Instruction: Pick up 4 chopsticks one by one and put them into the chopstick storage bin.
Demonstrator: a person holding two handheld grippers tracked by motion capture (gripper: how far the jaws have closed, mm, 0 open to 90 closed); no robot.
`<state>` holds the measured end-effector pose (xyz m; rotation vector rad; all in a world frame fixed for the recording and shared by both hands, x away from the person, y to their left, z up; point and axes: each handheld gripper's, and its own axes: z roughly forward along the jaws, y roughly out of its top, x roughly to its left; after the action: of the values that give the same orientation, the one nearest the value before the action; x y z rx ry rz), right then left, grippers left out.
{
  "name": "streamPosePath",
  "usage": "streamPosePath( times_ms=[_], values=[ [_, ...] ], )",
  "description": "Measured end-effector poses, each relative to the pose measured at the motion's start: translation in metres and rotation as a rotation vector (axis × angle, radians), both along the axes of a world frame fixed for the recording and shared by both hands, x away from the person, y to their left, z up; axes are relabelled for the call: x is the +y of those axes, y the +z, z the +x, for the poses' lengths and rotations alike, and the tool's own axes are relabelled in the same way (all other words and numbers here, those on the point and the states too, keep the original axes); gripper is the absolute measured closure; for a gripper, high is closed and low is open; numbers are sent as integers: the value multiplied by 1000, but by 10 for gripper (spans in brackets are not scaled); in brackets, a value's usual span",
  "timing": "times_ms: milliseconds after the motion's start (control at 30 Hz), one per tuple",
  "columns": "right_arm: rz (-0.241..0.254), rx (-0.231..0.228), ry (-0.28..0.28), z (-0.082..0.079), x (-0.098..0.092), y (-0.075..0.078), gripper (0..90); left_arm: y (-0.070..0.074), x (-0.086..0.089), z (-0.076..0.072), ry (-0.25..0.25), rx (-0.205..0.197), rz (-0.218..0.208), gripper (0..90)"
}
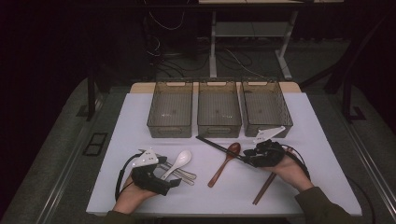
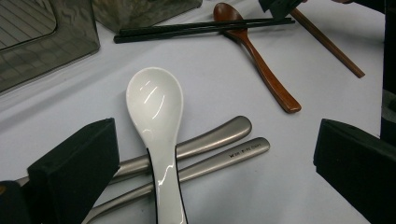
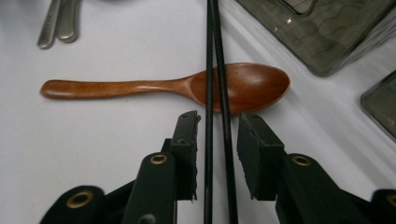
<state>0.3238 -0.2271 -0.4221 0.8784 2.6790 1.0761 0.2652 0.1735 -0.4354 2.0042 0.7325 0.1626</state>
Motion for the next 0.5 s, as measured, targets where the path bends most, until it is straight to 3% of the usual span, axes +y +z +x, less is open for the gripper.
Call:
streamPosePath(
  times_ms=[200, 500],
  values=[
    [10, -2, 15, -10, -9, 3, 732, 0, 0, 0, 0, 1, 0, 0],
    [-19, 18, 30, -7, -5, -5, 766, 0, 0, 0, -2, 2, -2, 0]
  ],
)
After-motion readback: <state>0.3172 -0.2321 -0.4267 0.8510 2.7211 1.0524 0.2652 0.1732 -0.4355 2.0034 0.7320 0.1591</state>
